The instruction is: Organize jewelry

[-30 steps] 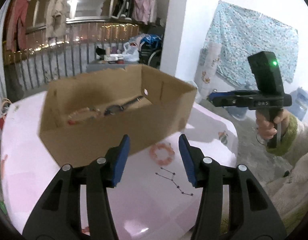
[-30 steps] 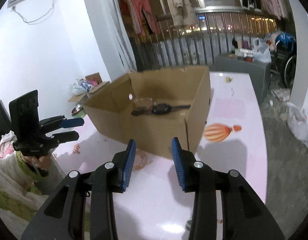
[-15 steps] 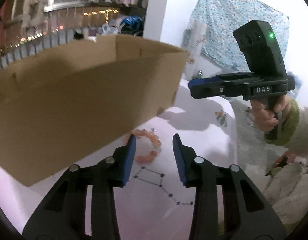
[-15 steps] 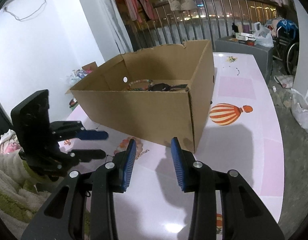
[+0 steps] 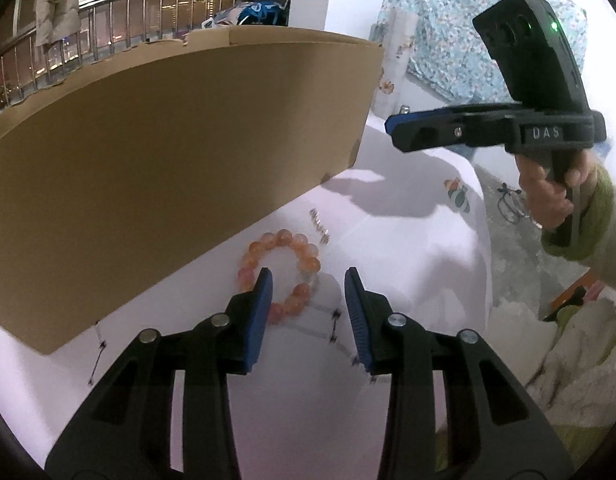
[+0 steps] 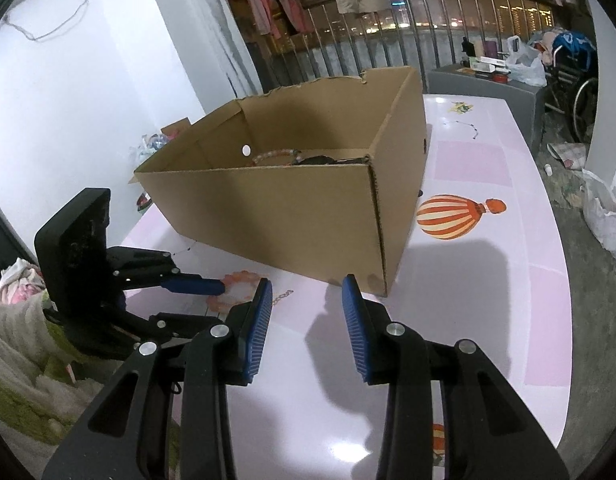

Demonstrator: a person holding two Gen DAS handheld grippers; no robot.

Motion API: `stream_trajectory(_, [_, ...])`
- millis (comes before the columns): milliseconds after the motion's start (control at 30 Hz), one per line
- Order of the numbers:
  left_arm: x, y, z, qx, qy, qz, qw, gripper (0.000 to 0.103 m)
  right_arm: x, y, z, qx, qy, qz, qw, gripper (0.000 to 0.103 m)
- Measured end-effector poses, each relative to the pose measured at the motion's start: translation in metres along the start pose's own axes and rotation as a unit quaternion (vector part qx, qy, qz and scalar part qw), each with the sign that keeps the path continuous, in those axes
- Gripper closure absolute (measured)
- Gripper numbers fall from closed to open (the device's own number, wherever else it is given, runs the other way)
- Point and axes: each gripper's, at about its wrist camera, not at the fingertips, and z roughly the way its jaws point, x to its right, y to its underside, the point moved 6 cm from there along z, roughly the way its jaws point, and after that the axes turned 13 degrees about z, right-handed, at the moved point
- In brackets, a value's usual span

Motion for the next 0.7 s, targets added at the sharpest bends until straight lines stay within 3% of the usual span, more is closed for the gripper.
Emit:
stream_trajectory(300, [-0.014, 0.018, -0.020, -0.004, -0.033, -0.022, 0.9992, 0.068, -0.028, 0.013, 0.027, -0.035, 0.007, -0.088, 0.995, 0.067])
stream_trajectory(700, [-0.011, 0.002, -0.019, 0.018, -0.028, -0.021, 0.9992, 0.067, -0.035, 0.018, 0.064, -0.093, 0.016, -0.180, 0.979, 0.067])
